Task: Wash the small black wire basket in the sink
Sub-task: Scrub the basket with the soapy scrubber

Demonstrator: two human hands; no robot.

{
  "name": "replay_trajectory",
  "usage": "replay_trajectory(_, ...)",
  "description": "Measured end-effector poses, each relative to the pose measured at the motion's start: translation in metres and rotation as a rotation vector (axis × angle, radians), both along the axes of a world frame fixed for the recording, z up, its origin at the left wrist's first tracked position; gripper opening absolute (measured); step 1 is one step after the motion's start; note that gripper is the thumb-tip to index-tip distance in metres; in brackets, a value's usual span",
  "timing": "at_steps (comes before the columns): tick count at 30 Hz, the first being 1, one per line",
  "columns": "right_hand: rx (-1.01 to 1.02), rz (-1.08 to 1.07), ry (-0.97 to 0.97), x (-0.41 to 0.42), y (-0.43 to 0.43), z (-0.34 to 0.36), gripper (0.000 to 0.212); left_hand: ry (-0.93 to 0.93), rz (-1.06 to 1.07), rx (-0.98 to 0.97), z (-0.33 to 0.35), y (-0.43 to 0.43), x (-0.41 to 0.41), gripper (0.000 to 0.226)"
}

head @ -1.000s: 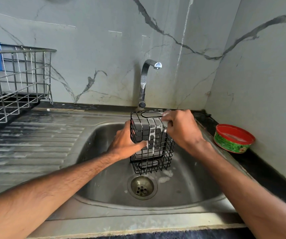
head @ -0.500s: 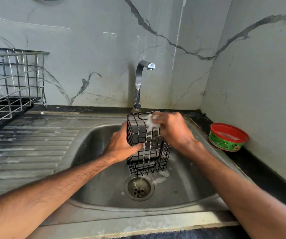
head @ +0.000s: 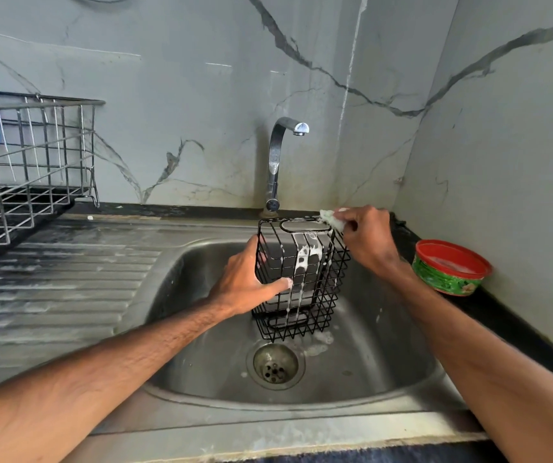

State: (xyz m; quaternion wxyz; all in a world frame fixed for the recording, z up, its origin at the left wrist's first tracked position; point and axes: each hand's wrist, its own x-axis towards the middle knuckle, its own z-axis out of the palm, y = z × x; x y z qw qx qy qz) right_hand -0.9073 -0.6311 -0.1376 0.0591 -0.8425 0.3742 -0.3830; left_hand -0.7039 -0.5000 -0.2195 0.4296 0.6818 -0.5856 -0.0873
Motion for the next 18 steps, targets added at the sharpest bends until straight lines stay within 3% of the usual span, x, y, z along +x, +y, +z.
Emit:
replay_trajectory(8, -0.169, 0.27, 0.062, 0.032, 0.035, 0.013, 0.035, -0.056, -0.029, -0.004, 0.0, -0.001, -0.004, 0.112)
replay_trajectory(14, -0.193, 0.487, 0.293, 0.061, 0.058, 0.003, 0.035, -0.085, -0.049, 0.007, 0.001, 0.001, 0.0, 0.086)
replay_trajectory(18, -0.191, 0.477, 0.245, 0.042, 0.053, 0.006, 0.034, -0.032, -0.001, 0.07, 0.001, -0.002, 0.005, 0.115)
